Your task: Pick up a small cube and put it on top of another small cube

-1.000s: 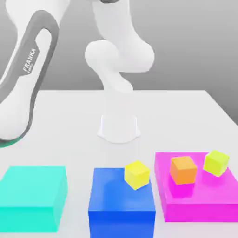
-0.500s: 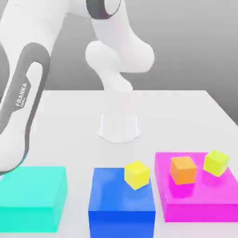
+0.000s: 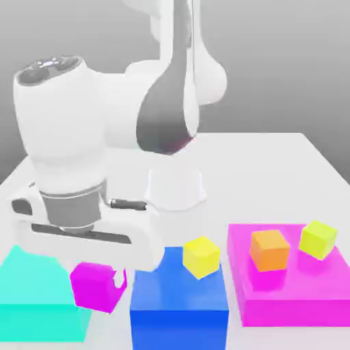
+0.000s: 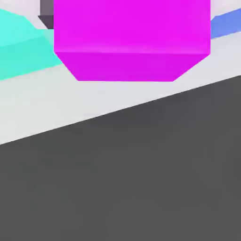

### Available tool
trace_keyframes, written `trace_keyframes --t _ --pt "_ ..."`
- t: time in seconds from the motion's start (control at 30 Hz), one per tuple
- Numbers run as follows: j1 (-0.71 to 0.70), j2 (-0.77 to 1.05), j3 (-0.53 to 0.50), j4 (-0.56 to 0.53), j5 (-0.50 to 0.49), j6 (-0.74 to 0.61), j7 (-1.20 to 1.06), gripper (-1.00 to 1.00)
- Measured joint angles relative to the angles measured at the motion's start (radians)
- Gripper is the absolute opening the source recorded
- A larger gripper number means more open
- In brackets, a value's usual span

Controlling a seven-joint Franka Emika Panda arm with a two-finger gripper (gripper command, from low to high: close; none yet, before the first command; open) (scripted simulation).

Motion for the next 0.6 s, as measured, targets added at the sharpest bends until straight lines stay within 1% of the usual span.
trace_keyframes --t 0.07,0.23,0.3,0.37,0.47,0.5,0.6 --pt "0.037 -0.074 0.027 -0.055 -0.034 -0.015 0.04 -1.0" --pt "0.073 -0.255 0.101 -0.193 -0.122 -0.053 0.145 -1.0" --pt "0.091 -0.32 0.127 -0.237 -0.138 -0.073 0.136 -1.0" --pt "0.102 -0.317 0.134 -0.267 -0.139 -0.04 0.112 -1.0" --pt "0.106 -0.24 0.135 -0.304 -0.135 0.074 0.101 -1.0" --pt "0.107 -0.219 0.135 -0.312 -0.135 0.103 0.101 1.0" --pt "0.107 -0.219 0.135 -0.312 -0.135 0.103 0.101 1.0"
